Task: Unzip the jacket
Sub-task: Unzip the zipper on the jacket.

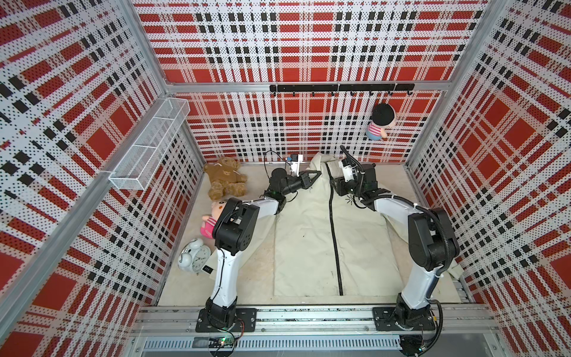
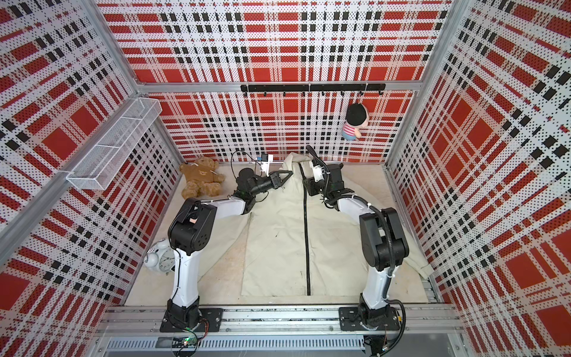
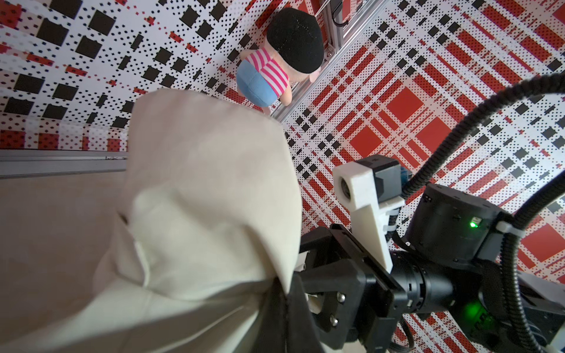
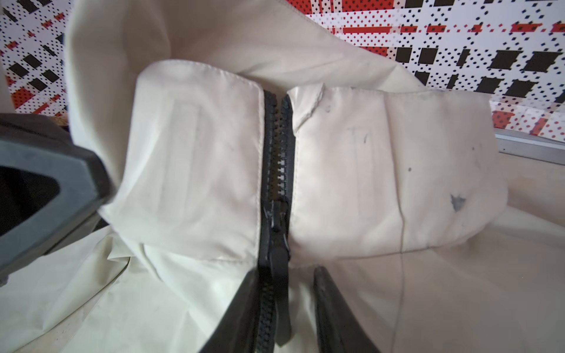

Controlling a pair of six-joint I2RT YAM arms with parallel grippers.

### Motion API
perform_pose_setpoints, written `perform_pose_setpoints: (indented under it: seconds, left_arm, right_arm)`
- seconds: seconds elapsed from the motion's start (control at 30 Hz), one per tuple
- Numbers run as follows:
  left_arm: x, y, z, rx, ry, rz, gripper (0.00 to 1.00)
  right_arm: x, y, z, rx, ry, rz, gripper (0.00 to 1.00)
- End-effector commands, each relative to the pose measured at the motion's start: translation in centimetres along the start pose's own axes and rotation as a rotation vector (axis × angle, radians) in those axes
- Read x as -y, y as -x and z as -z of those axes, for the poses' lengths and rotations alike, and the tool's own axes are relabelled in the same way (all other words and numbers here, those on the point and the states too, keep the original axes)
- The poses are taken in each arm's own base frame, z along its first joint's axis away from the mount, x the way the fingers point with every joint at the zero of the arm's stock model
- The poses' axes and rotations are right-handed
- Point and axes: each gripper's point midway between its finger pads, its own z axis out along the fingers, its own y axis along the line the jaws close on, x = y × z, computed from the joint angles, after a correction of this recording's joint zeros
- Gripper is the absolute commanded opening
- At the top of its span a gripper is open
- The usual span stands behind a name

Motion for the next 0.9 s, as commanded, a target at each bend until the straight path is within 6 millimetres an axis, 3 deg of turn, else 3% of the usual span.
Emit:
perform_pose_setpoints:
  seconds: [0.0, 0.17, 0.4, 0.87]
  left_arm:
    - [4.3, 2.9, 0.3, 0.059, -0.075, -0.093, 0.00]
    - [4.6, 3.0, 0.4, 0.060, -0.078, -0.099, 0.00]
    - [4.5, 2.8, 0.4, 0.056, -0.077, -0.093, 0.00]
    - [3.5, 4.1, 0.5, 0.131, -0.014, -0.064, 0.00]
  right_arm:
    - [-0.1, -0.4, 0.4, -0.020, -0.019, 0.032, 0.37]
    - [-2.0, 1.0, 2.0, 0.044, 0.057, 0.063, 0.42]
    - [-1.4, 0.1, 0.3, -0.017, 0.060, 0.063, 0.39]
    - [-1.0, -0.4, 0.5, -0.029, -0.003, 0.058, 0.13]
